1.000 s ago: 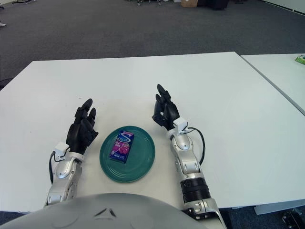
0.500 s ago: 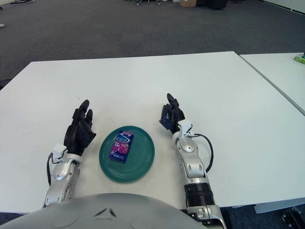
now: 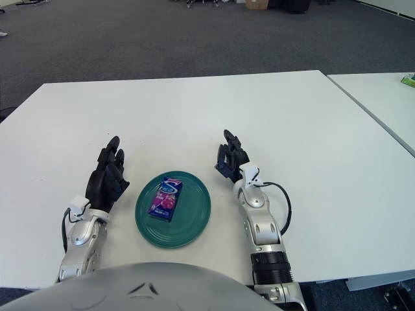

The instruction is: Put the gum into the plate.

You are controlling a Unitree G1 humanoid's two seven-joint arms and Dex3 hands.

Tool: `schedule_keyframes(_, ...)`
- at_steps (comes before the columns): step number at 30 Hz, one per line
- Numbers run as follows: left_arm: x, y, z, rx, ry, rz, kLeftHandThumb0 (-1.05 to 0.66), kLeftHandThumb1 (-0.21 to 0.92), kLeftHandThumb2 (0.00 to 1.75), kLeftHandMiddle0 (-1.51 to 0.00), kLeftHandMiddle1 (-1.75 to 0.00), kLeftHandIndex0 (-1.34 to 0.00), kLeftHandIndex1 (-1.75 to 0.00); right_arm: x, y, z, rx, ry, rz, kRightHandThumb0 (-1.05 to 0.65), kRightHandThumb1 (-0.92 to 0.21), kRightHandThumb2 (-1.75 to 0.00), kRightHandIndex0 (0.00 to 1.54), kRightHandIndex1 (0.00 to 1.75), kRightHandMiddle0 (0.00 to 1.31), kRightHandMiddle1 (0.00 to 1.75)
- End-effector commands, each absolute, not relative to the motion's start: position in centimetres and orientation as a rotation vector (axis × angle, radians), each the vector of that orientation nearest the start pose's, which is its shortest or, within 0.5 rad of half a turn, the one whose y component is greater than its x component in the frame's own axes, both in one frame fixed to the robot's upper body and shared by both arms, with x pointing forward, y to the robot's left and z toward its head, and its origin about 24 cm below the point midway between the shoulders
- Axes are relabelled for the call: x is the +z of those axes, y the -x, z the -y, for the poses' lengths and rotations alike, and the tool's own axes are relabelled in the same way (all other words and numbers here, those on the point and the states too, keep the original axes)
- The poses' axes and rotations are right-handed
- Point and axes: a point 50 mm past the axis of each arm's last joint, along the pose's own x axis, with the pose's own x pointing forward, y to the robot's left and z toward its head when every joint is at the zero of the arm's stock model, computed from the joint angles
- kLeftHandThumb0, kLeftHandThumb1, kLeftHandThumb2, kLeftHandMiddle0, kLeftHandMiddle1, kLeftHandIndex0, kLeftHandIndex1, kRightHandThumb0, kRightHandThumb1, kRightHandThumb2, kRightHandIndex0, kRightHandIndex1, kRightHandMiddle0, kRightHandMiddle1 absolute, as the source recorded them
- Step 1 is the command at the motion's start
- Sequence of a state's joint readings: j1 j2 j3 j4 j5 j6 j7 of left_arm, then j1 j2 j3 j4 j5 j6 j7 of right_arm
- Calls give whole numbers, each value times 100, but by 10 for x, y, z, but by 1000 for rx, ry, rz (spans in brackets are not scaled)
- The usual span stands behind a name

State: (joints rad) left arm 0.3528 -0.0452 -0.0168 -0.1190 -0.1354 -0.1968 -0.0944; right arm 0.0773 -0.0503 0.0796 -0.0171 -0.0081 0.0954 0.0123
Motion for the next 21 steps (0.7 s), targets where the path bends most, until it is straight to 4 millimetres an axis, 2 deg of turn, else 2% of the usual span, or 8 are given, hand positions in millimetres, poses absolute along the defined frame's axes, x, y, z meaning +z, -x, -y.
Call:
schedule_keyframes(1, 16, -178, -158, 41, 200, -42, -104, 92, 109, -3, -1, 0, -15, 3, -234, 147, 64, 74, -184, -69, -92, -98, 12, 1, 0, 24)
schedule_keyframes(10, 15, -174, -159, 90, 258, -93, -102, 92, 106, -7, -2, 0, -18, -4, -232, 146, 64, 75, -167, -65, -92, -99, 12, 1, 0, 28)
schedule_keyframes(21, -4, -171, -165, 126, 270, -185, -99, 92, 107, -13, -2, 0, -25, -15, -227, 147, 48, 88, -164, -66, -92, -98, 12, 0, 0, 30)
